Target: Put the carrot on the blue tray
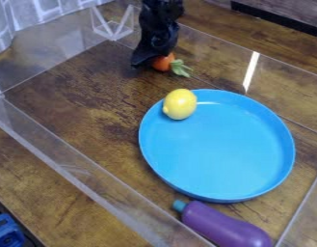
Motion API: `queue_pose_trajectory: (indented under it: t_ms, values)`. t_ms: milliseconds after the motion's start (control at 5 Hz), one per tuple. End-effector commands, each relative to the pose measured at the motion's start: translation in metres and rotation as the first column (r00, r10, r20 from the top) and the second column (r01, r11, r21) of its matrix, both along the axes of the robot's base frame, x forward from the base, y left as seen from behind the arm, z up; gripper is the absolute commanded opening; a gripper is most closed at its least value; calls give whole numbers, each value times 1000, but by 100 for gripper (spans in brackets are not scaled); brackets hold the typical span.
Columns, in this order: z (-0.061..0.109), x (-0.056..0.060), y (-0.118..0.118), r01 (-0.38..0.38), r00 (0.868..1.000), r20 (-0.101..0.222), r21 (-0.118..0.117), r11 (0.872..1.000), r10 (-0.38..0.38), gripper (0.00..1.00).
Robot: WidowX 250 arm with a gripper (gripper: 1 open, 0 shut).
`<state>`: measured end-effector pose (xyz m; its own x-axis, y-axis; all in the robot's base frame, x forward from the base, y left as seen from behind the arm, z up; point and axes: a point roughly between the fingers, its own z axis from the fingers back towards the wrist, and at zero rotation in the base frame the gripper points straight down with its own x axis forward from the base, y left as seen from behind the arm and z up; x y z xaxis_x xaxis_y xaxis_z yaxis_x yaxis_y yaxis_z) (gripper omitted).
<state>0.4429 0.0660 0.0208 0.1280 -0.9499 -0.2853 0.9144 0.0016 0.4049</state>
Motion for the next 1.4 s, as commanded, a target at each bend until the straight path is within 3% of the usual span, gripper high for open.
queue_pose_trajectory:
  t_ms: [0, 200, 400, 1000, 1200]
  values:
    - [-24, -7, -29, -48, 997, -54, -16, 999, 48, 0]
    - [-25, -8, -21, -56, 997, -55, -17, 998, 55, 100]
    - [-27, -9, -13, -65, 996, -57, -17, 998, 64, 100]
    - [-33, -14, -18, -132, 990, -60, -20, 991, 130, 100]
    - [-34, -15, -1, -75, 995, -62, -20, 997, 74, 100]
